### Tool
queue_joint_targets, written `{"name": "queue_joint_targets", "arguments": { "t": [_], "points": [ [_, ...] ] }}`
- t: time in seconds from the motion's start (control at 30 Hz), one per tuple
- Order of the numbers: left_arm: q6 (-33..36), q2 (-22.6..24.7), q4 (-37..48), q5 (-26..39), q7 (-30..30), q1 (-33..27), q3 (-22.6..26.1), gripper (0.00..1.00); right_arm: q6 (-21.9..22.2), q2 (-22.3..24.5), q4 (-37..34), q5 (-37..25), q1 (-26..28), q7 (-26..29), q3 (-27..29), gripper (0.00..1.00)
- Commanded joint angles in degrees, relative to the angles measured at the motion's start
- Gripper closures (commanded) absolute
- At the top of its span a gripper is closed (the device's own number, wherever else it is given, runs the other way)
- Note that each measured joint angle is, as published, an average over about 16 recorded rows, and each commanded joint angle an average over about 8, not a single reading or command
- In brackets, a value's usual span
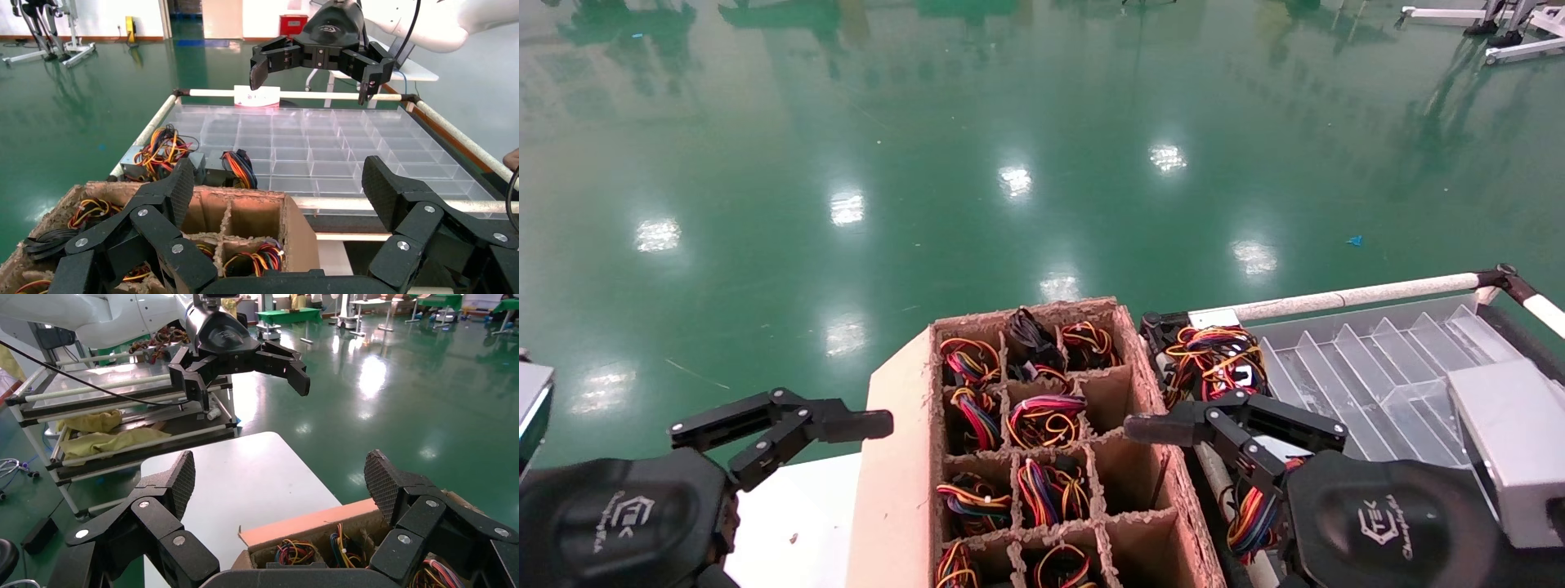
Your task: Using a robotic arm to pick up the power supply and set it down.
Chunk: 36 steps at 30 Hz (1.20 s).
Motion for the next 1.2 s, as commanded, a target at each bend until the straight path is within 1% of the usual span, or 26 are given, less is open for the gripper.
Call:
{"name": "queue_joint_targets", "arguments": {
  "t": [0.03, 0.43, 0.47, 0.7, 0.73, 1.2],
  "points": [
    [0.0, 0.0, 0.0, 0.0, 0.0, 0.0, 0.0, 0.0, 0.0, 0.0, 0.0, 0.0, 0.0, 0.0, 0.0, 0.0],
    [0.0, 0.0, 0.0, 0.0, 0.0, 0.0, 0.0, 0.0, 0.0, 0.0, 0.0, 0.0, 0.0, 0.0, 0.0, 0.0],
    [0.0, 0.0, 0.0, 0.0, 0.0, 0.0, 0.0, 0.08, 0.0, 0.0, 0.0, 0.0, 0.0, 0.0, 0.0, 0.0],
    [0.0, 0.0, 0.0, 0.0, 0.0, 0.0, 0.0, 0.96, 0.0, 0.0, 0.0, 0.0, 0.0, 0.0, 0.0, 0.0],
    [0.0, 0.0, 0.0, 0.0, 0.0, 0.0, 0.0, 1.0, 0.0, 0.0, 0.0, 0.0, 0.0, 0.0, 0.0, 0.0],
    [0.0, 0.0, 0.0, 0.0, 0.0, 0.0, 0.0, 1.0, 0.0, 0.0, 0.0, 0.0, 0.0, 0.0, 0.0, 0.0]
  ]
}}
